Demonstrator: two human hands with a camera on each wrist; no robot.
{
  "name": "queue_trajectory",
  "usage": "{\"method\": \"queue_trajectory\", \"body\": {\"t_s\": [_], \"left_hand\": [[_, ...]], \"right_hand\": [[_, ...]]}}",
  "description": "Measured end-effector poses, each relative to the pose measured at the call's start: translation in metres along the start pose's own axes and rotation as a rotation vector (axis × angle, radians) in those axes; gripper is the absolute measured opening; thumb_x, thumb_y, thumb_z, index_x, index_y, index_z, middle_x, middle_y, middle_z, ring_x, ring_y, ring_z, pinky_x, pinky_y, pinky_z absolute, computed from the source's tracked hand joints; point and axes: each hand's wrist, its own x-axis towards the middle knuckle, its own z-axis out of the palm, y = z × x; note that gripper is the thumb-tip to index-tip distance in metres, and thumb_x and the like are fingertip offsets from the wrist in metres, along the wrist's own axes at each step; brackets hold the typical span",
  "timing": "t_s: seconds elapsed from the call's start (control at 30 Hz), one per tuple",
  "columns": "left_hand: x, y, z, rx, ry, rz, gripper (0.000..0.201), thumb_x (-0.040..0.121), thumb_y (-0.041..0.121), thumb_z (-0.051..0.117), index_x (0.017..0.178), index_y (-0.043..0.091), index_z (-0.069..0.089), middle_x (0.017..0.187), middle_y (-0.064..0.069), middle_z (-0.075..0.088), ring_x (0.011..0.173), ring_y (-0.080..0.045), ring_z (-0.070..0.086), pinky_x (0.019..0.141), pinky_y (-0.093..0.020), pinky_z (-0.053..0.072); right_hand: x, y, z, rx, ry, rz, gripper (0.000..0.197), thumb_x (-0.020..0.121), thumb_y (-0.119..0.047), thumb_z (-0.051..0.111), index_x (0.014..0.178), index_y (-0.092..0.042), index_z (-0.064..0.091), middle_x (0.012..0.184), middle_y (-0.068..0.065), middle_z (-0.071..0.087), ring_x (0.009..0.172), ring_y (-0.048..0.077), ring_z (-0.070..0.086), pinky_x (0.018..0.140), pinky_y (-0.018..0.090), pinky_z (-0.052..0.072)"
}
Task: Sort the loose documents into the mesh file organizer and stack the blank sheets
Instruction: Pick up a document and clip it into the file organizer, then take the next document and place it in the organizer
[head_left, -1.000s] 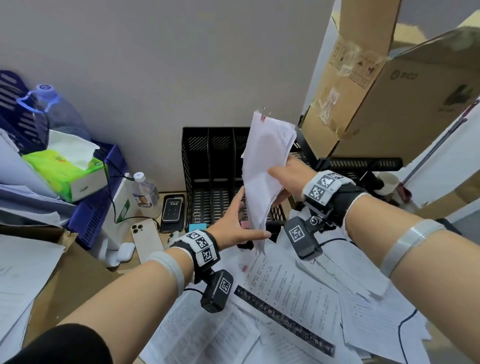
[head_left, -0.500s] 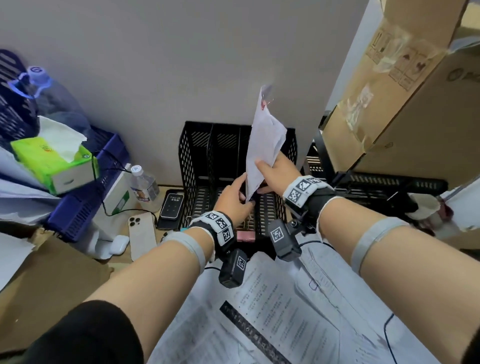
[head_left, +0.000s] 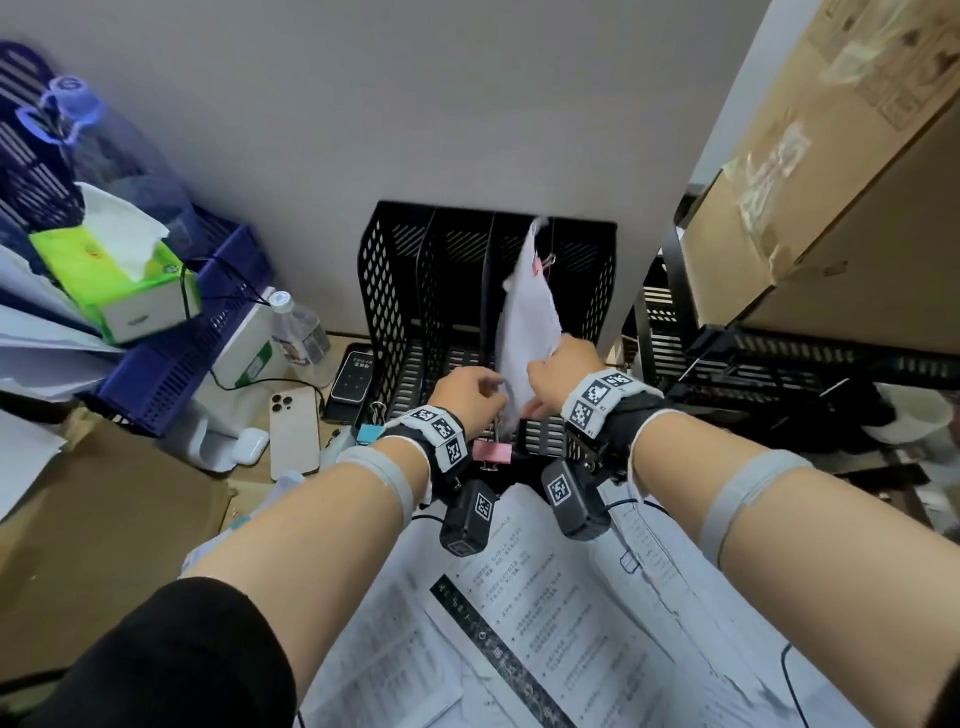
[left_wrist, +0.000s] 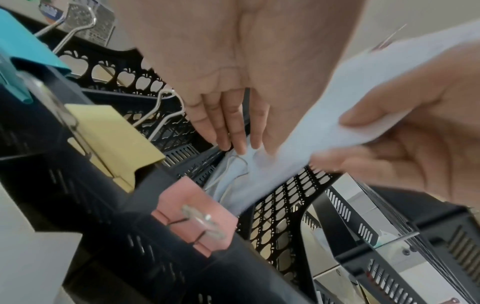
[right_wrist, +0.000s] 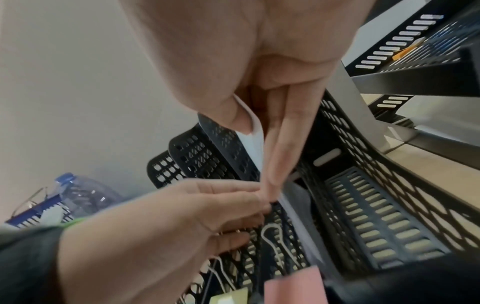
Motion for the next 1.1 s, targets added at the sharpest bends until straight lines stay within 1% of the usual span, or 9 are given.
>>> {"method": "queue_trajectory", "body": {"t_s": [0.13, 0.27, 0.43, 0.57, 0.63, 0.73, 0.83, 0.9, 1.1], "left_hand": [[-0.01, -0.004, -0.005, 0.021, 0.013, 0.052, 0.027, 0.087, 0.017, 0.066, 0.113, 0.023, 0.073, 0.098, 0.01, 0.071, 0.094, -0.007, 0.064, 0.091, -0.022, 0.049], [-0.026, -0.011, -0.01, -0.096, 0.076, 0.074, 0.019, 0.087, 0.016, 0.062, 0.099, 0.023, 0.075, 0.09, 0.007, 0.072, 0.086, -0.013, 0.066, 0.085, -0.026, 0.053], [-0.058, -0.013, -0.015, -0.357, 0.021, 0.116, 0.021, 0.085, 0.026, 0.061, 0.07, 0.013, 0.067, 0.063, -0.002, 0.064, 0.056, -0.019, 0.059, 0.059, -0.031, 0.051], [-0.095, -0.023, -0.017, -0.479, -0.308, -0.034, 0.044, 0.099, 0.022, 0.053, 0.059, 0.006, 0.06, 0.045, -0.006, 0.051, 0.035, -0.017, 0.045, 0.04, -0.021, 0.038], [-0.106, -0.047, -0.009, -0.349, -0.484, -0.095, 0.037, 0.099, 0.022, 0.054, 0.067, 0.007, 0.065, 0.055, -0.006, 0.059, 0.041, -0.016, 0.053, 0.043, -0.021, 0.043], [-0.109, -0.092, 0.011, 0.022, -0.505, -0.135, 0.013, 0.094, 0.025, 0.064, 0.089, 0.013, 0.068, 0.092, -0.006, 0.069, 0.083, -0.021, 0.07, 0.072, -0.03, 0.055], [-0.113, -0.124, 0.027, 0.314, -0.491, -0.182, 0.043, 0.088, 0.028, 0.071, 0.127, 0.014, 0.058, 0.129, -0.009, 0.062, 0.116, -0.027, 0.061, 0.095, -0.032, 0.049], [-0.119, -0.132, 0.036, 0.329, -0.507, -0.189, 0.058, 0.088, 0.03, 0.073, 0.139, 0.012, 0.051, 0.139, -0.01, 0.057, 0.124, -0.027, 0.057, 0.099, -0.032, 0.046], [-0.13, -0.14, 0.053, 0.208, -0.423, -0.101, 0.034, 0.089, 0.025, 0.072, 0.119, 0.007, 0.067, 0.123, -0.011, 0.069, 0.11, -0.028, 0.064, 0.092, -0.031, 0.049]], "right_hand": [[-0.004, 0.016, 0.008, -0.191, -0.034, 0.042, 0.028, 0.089, -0.015, 0.051, 0.064, -0.011, 0.04, 0.064, 0.003, 0.051, 0.051, 0.015, 0.045, 0.043, 0.025, 0.029], [-0.002, 0.036, 0.028, 0.063, -0.188, 0.08, 0.02, 0.086, -0.023, 0.052, 0.085, -0.005, 0.06, 0.084, 0.012, 0.072, 0.069, 0.024, 0.072, 0.063, 0.035, 0.061], [-0.041, 0.059, 0.043, 0.222, -0.135, 0.131, 0.014, 0.092, -0.01, 0.049, 0.08, -0.012, 0.055, 0.072, 0.011, 0.064, 0.051, 0.019, 0.061, 0.054, 0.03, 0.049], [-0.082, 0.095, 0.063, 0.15, -0.169, 0.265, 0.015, 0.095, -0.014, 0.048, 0.087, -0.01, 0.06, 0.085, 0.011, 0.068, 0.064, 0.02, 0.065, 0.057, 0.027, 0.052], [-0.099, 0.118, 0.075, 0.034, -0.196, 0.321, 0.012, 0.094, -0.017, 0.051, 0.093, -0.011, 0.062, 0.09, 0.009, 0.067, 0.065, 0.016, 0.062, 0.058, 0.027, 0.051], [-0.119, 0.148, 0.092, -0.25, -0.245, 0.375, 0.028, 0.09, -0.026, 0.056, 0.115, -0.015, 0.062, 0.113, 0.007, 0.065, 0.09, 0.02, 0.064, 0.077, 0.028, 0.052], [-0.131, 0.179, 0.107, -0.373, -0.229, 0.432, 0.042, 0.083, -0.032, 0.059, 0.121, -0.015, 0.055, 0.122, 0.014, 0.059, 0.105, 0.03, 0.061, 0.091, 0.038, 0.053], [-0.133, 0.196, 0.113, -0.47, -0.202, 0.419, 0.046, 0.071, -0.042, 0.058, 0.109, -0.017, 0.049, 0.112, 0.011, 0.06, 0.093, 0.028, 0.06, 0.083, 0.041, 0.055], [-0.139, 0.21, 0.12, -0.44, -0.137, 0.318, 0.09, 0.072, -0.038, 0.059, 0.149, -0.026, 0.014, 0.116, 0.01, 0.059, 0.097, 0.031, 0.063, 0.082, 0.041, 0.054]]}}
